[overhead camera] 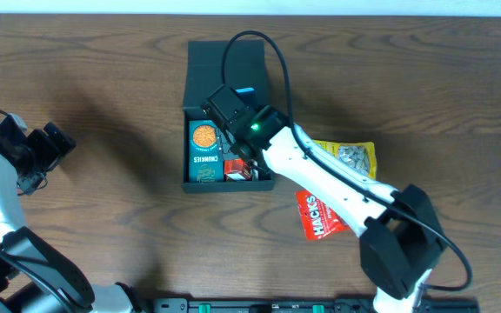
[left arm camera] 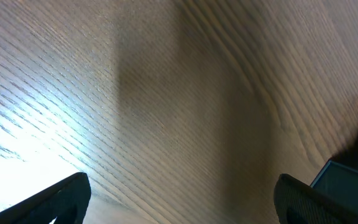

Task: Pack container
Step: 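Carry the Hello Panda box into the black box's left side, then lower the Hello Panda box upright, release it and press it down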

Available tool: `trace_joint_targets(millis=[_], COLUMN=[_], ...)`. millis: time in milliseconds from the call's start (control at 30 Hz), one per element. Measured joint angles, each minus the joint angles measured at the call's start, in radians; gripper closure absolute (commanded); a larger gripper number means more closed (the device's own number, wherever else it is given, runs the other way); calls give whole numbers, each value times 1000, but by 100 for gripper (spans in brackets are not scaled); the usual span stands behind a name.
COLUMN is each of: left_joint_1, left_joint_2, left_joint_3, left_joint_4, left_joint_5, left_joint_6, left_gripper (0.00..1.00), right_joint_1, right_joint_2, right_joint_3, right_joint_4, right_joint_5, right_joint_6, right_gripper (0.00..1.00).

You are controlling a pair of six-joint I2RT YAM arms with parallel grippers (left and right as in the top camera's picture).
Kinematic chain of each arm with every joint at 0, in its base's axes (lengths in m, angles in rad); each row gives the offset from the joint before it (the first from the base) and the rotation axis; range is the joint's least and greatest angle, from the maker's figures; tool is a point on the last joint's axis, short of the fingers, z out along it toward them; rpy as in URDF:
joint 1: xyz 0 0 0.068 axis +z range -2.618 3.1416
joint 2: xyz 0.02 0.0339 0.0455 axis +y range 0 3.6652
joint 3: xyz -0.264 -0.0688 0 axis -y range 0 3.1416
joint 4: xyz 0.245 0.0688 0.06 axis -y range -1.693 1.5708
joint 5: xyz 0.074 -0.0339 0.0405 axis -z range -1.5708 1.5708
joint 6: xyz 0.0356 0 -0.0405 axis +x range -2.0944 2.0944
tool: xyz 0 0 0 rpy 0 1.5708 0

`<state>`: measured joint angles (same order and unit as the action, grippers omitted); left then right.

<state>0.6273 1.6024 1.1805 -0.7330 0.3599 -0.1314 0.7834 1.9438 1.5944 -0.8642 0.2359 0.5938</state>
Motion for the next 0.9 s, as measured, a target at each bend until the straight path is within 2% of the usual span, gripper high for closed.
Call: trace_joint_targets(millis=[500, 733, 900], left_joint_1=[0, 0, 0], left_joint_2=[0, 0, 0], left_joint_3=[0, 0, 0], left_joint_4=[0, 1, 1], left_joint_5=[0, 0, 0], left_joint_6=[0, 0, 0], left_gripper=[5, 5, 5], right_joint_1=[32, 32, 32], right_joint_2=[82, 111, 111], right_joint_3=[0, 0, 2], right_joint_4=[8, 8, 8], right_joint_5=[4, 5, 11], right_joint_6=[47, 53, 56], right_gripper=[23, 47, 53])
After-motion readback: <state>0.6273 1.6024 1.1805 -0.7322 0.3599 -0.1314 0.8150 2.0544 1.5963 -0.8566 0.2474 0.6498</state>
